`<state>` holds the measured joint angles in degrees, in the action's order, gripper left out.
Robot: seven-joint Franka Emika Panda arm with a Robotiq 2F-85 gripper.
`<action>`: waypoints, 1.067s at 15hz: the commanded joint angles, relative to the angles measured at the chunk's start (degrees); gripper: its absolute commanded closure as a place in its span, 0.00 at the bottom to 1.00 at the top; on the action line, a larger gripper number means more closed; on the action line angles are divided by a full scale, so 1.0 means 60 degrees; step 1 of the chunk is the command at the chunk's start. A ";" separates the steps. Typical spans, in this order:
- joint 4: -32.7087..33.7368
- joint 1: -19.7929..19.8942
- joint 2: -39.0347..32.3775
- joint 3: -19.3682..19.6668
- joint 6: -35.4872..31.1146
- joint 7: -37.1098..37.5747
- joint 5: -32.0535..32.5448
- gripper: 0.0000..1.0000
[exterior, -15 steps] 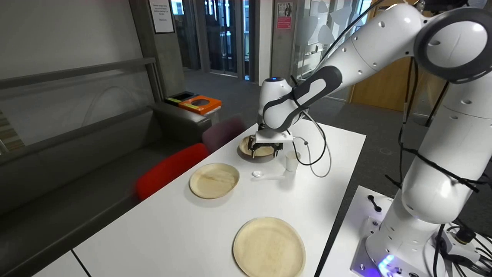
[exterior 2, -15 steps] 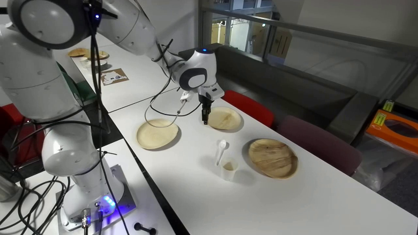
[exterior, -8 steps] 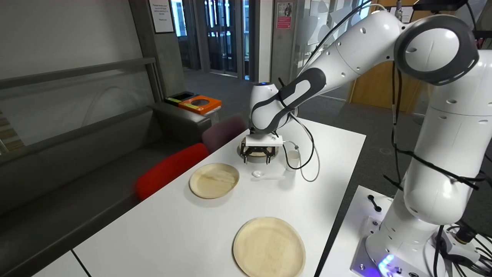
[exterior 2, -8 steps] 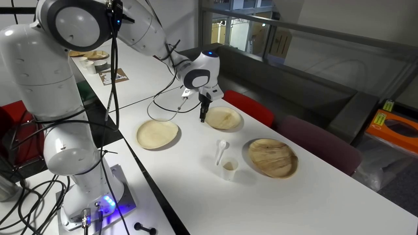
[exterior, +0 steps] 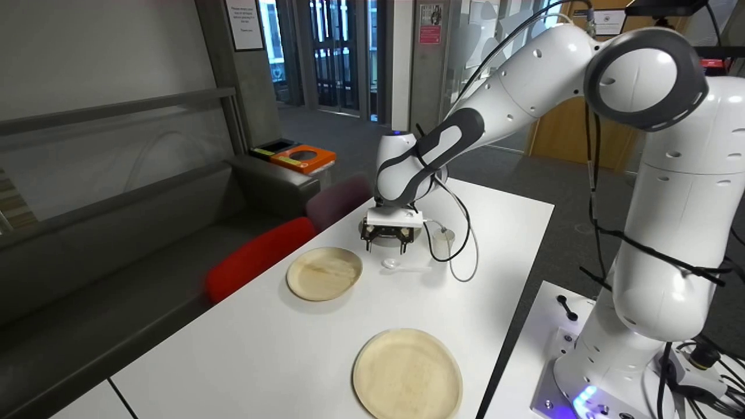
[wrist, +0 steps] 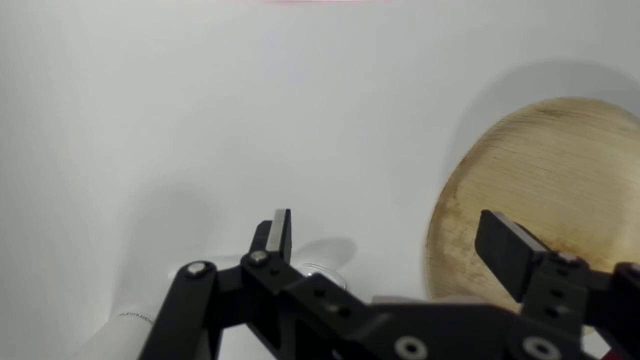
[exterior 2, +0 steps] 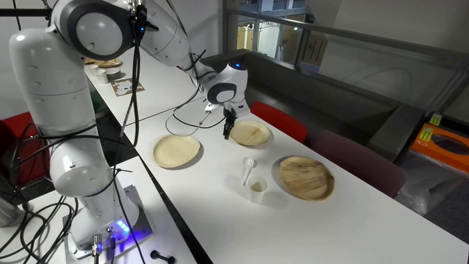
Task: Stack up the plates
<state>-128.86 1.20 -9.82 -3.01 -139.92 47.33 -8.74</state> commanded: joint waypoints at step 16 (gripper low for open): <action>0.3092 -0.1024 -0.4303 0.0870 -0.2474 0.0678 -0.1379 0.33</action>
<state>-112.34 -3.31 -35.01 0.36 -156.21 50.28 -17.42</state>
